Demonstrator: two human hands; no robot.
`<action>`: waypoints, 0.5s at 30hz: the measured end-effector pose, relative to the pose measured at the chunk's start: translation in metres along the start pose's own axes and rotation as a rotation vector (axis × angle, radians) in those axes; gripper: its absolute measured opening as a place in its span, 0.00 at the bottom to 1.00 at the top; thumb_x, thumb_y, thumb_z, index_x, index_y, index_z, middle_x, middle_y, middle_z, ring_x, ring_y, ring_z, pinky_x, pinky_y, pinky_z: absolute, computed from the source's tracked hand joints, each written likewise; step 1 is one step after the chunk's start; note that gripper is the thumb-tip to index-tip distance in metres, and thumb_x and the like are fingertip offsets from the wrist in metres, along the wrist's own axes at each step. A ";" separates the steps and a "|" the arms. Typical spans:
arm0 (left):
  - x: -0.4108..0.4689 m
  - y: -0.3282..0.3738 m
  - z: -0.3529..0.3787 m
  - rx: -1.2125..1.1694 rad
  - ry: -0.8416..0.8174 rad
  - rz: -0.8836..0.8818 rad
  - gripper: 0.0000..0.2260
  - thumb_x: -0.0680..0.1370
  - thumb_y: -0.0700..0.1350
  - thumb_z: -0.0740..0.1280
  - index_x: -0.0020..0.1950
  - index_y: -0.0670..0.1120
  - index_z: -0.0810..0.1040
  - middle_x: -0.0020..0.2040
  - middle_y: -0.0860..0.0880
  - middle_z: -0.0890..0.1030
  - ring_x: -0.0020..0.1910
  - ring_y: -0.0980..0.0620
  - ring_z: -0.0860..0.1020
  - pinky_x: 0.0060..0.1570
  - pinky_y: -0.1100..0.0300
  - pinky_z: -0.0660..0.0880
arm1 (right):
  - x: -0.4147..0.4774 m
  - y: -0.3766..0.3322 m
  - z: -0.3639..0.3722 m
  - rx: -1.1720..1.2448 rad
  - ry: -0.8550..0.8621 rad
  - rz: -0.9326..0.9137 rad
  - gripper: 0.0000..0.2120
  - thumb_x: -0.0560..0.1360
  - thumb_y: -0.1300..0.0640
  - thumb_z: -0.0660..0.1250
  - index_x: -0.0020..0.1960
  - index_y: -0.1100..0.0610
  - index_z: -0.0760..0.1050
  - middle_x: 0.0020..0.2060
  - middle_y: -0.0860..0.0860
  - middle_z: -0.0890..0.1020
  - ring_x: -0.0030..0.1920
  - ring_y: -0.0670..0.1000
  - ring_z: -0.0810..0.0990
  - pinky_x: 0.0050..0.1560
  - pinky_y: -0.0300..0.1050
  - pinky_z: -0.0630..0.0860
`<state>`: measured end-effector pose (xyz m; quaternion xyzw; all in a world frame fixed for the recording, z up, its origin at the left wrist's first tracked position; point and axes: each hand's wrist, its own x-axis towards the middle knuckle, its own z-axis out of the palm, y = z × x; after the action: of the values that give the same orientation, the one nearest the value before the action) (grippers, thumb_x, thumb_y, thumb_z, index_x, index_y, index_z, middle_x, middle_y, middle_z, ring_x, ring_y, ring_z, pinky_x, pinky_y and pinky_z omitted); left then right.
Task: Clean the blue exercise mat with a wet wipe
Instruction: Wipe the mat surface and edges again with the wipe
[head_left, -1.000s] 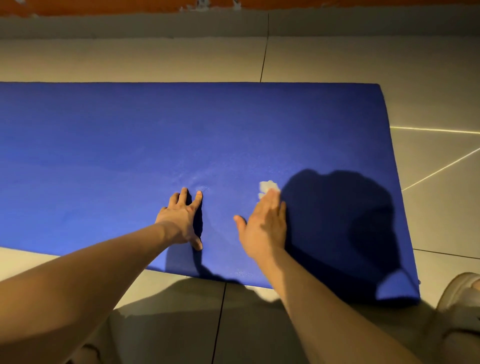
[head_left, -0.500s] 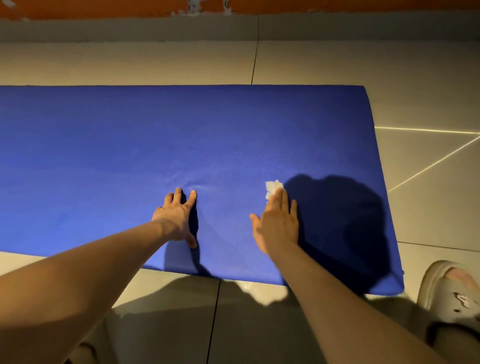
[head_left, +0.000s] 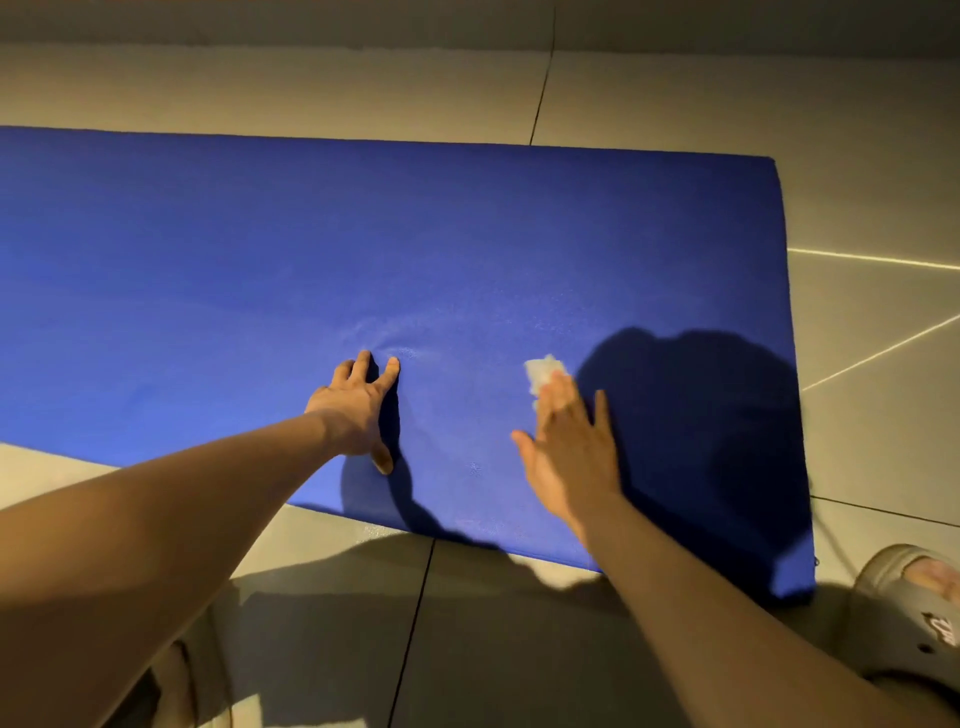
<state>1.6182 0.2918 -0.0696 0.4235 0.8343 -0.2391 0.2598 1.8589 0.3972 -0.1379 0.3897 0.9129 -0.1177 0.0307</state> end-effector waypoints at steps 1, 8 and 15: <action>0.000 0.001 -0.001 0.005 0.000 -0.004 0.68 0.60 0.63 0.83 0.83 0.57 0.35 0.83 0.46 0.40 0.82 0.43 0.44 0.66 0.43 0.73 | 0.001 0.000 0.000 -0.017 -0.029 0.053 0.38 0.81 0.41 0.61 0.81 0.64 0.56 0.82 0.55 0.51 0.82 0.55 0.50 0.78 0.63 0.53; 0.000 -0.002 -0.001 -0.014 0.016 0.000 0.68 0.58 0.63 0.84 0.83 0.58 0.38 0.82 0.47 0.44 0.81 0.43 0.47 0.65 0.42 0.75 | -0.054 -0.095 0.021 -0.008 -0.155 -0.287 0.35 0.82 0.41 0.58 0.80 0.63 0.58 0.81 0.60 0.54 0.81 0.59 0.52 0.78 0.63 0.53; 0.002 -0.002 0.002 -0.026 0.006 -0.006 0.69 0.58 0.63 0.84 0.83 0.58 0.37 0.83 0.48 0.42 0.81 0.43 0.45 0.67 0.41 0.74 | -0.028 -0.007 0.002 -0.099 -0.062 0.024 0.36 0.81 0.40 0.59 0.79 0.63 0.60 0.81 0.56 0.53 0.81 0.56 0.51 0.78 0.64 0.53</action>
<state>1.6155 0.2908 -0.0718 0.4182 0.8394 -0.2280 0.2619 1.8736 0.3726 -0.1344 0.3949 0.9114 -0.0840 0.0796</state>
